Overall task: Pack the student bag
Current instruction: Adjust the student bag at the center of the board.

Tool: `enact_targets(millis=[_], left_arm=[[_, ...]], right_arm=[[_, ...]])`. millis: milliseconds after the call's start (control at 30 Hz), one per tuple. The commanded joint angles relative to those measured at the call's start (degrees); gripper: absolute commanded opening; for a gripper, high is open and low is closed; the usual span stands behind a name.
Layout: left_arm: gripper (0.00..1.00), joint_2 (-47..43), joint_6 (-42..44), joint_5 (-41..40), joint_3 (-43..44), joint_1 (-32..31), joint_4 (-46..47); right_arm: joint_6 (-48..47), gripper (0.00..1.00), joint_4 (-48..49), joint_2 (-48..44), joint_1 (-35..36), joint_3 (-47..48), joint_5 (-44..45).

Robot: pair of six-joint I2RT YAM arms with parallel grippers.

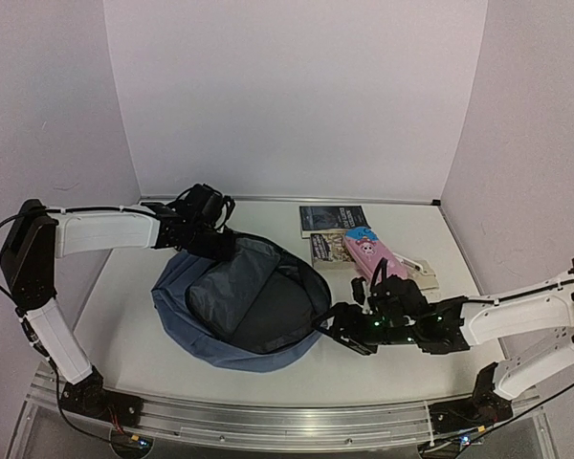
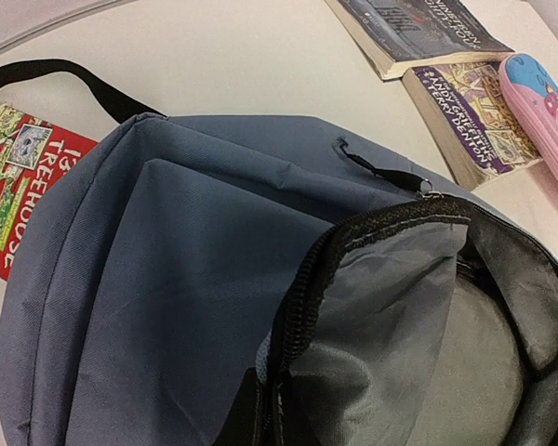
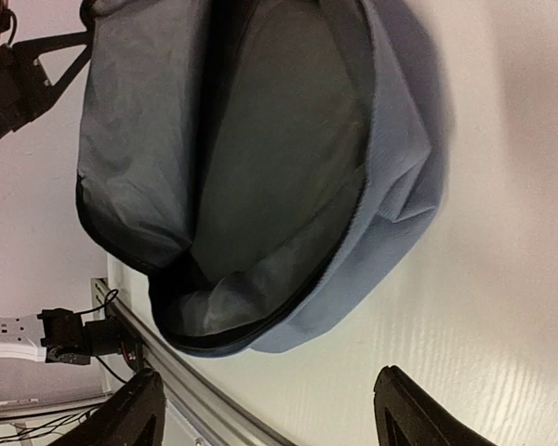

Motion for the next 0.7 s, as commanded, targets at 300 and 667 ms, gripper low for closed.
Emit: enact_targets(millis=[300,667], left_arm=[[0.0,-3.25,-0.26,-1.14,-0.95,0.4,3.1],[0.0,-6.85,0.17,-4.75,-0.93,0.6,0.81]], right_arm=[[3.29,0.69,4.22,13.99,1.86,9.4,-1.04],[0.98,0.42,5.65,23.54,2.09,15.66,-3.75]])
